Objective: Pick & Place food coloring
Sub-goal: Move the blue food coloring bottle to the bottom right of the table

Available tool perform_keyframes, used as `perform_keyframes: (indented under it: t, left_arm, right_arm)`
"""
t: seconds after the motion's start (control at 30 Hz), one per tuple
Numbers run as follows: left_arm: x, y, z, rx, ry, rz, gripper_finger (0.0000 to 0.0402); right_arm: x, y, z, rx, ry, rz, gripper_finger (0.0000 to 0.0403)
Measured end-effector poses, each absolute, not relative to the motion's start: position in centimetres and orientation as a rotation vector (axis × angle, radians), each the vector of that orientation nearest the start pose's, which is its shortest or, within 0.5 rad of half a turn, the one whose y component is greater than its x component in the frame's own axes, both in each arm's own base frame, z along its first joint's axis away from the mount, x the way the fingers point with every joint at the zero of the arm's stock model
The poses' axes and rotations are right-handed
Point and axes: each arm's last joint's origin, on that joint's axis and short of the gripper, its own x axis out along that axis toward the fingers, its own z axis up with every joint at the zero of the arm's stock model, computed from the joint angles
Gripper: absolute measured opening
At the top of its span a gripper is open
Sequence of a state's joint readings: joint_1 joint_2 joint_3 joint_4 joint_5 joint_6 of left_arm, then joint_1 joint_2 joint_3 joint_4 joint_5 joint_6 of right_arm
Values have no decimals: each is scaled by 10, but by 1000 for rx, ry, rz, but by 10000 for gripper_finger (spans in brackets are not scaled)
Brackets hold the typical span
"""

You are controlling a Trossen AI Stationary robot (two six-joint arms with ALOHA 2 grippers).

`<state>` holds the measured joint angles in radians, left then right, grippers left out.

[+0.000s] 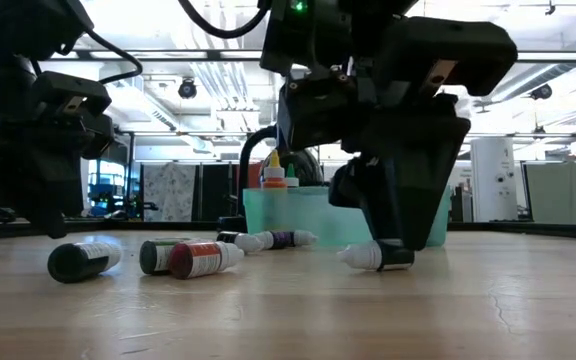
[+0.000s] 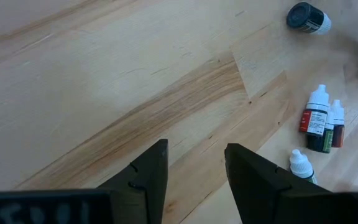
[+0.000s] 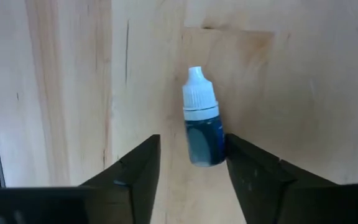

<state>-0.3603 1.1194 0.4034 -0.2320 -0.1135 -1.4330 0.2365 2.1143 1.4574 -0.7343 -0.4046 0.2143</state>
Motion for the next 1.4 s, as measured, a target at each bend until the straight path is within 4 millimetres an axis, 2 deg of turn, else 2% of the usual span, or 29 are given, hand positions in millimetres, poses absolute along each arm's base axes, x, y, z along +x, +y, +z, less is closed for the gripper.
perform_keyframes:
  t: [0.1,0.3,0.67,1.0,1.1,1.27,1.4]
  left_arm:
    - [175,-62,147,-1097,893,459,133]
    - [175,-62,147,-1096,893,458,133]
    - [175,-62,147,-1096,893,459,133]
    - [175,-62,147,-1096,893,459,133]
    - [175,-62,147,-1096,893,459,133]
    - [175,-62,147,-1097,893,459,133]
    - [175,-62,147,-1096,893,459,133]
  right_arm:
    - [393,107,138,228,1440,411,187]
    - [404,106,147,-5,1332,408,194]
    - [403,115,149,-95,1307,432,194]
    - [402,117,141,-147,1324,419,194]
    - [401,116,147,-134,1328,403,194]
    - [405,116,176,-89,1247,348,194]
    - [399,112,191,-99,1244,240,194]
